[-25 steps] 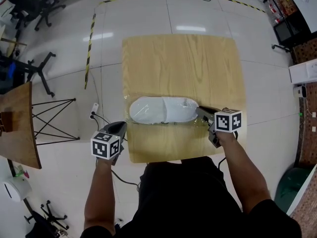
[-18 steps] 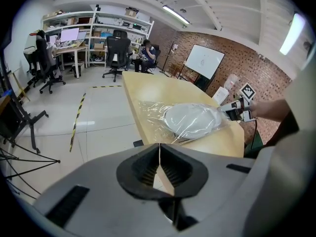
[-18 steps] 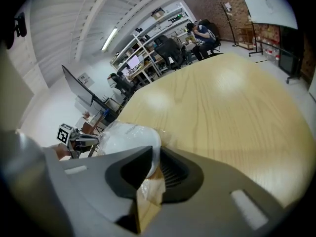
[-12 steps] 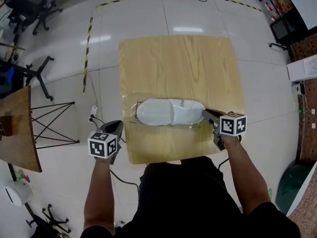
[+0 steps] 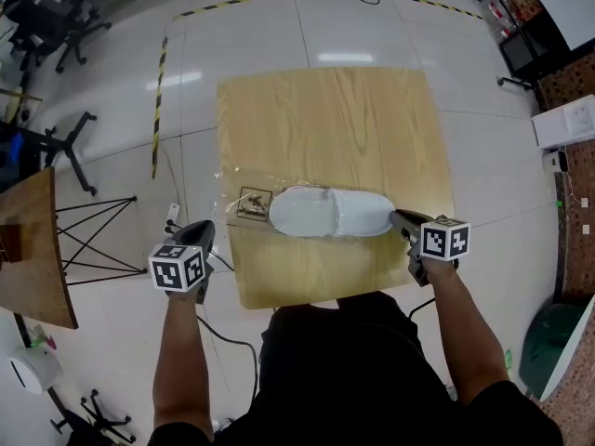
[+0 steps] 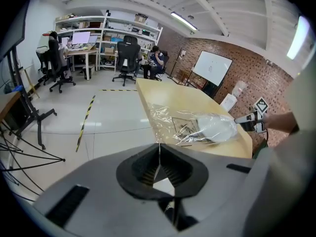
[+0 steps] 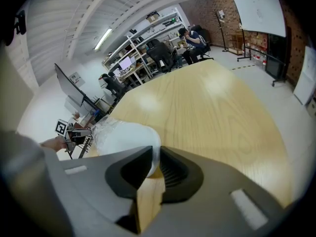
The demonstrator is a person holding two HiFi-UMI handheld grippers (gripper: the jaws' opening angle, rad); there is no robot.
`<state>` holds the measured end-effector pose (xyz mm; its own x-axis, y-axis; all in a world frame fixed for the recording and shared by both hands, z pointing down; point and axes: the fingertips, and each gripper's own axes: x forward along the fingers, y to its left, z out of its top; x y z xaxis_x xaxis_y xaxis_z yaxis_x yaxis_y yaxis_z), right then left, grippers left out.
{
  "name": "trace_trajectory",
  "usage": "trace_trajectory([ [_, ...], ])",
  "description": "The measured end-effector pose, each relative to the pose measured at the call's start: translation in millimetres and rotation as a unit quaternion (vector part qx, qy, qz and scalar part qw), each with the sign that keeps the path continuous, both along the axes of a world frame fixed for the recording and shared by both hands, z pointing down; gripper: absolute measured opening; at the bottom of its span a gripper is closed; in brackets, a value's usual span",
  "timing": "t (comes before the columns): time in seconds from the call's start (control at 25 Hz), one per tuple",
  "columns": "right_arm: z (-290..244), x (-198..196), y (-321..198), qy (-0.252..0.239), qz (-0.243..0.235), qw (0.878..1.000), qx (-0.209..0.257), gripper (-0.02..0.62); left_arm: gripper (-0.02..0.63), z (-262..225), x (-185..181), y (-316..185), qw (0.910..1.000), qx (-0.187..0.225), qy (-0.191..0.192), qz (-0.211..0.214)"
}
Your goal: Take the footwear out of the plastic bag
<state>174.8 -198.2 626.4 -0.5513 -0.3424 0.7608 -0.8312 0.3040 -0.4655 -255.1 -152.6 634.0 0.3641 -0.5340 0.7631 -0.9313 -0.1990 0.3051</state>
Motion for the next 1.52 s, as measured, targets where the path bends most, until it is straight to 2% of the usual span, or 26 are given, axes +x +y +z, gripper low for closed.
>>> trace_trajectory([
  [0.08,-1,4,1,0.002,0.004,1.0,0.001,0.051,0.037,-7,-3,-7,0.9998,0.015,-0.016,0.002],
  [0.16,-1,4,3,0.001,0.006,1.0,0.002,0.051,0.111,-21,1,-14,0.9983,0.039,-0.039,0.018],
  [0.2,-1,4,3,0.001,0.007,1.0,0.003,0.051,0.133,-30,7,-19,0.9966,0.054,-0.053,0.033],
  [0.28,-1,5,3,0.001,0.009,1.0,0.004,0.051,0.133,-46,28,-27,0.9891,0.084,-0.083,0.088],
  [0.36,-1,6,2,0.002,0.01,1.0,0.005,0.051,0.137,-47,59,-30,0.9714,0.097,-0.116,0.183],
  [0.44,-1,6,3,0.003,0.009,1.0,0.005,0.051,0.155,-30,88,-26,0.9465,0.081,-0.144,0.277],
  [0.48,-1,6,4,0.003,0.008,1.0,0.005,0.051,0.169,-19,99,-25,0.9371,0.067,-0.151,0.308],
  [0.52,-1,6,4,0.003,0.007,1.0,0.005,0.051,0.192,-11,109,-25,0.9324,0.054,-0.15,0.325],
  [0.56,0,6,5,0.003,0.007,1.0,0.005,0.051,0.206,-4,116,-28,0.9326,0.044,-0.142,0.329],
  [0.68,0,7,5,0.004,0.009,1.0,0.006,0.051,0.207,9,126,-35,0.9446,0.01,-0.108,0.31],
  [0.8,1,8,6,0.003,0.011,1.0,0.006,0.051,0.188,21,126,-33,0.9467,-0.018,-0.098,0.306],
  [1.04,1,9,8,-0.003,0.014,1.0,0.008,0.051,0.106,24,127,-32,0.948,-0.016,-0.102,0.301],
  [1.16,1,11,11,-0.003,0.012,1.0,0.006,0.051,0.089,24,127,-32,0.9506,-0.011,-0.098,0.294],
  [1.4,3,13,16,-0.001,0.006,1.0,0.004,0.051,0.071,17,124,-23,0.9452,-0.008,-0.111,0.307],
  [1.52,4,11,19,-0.003,0.001,1.0,0.001,0.051,0.064,12,119,-18,0.9451,-0.001,-0.115,0.306],
])
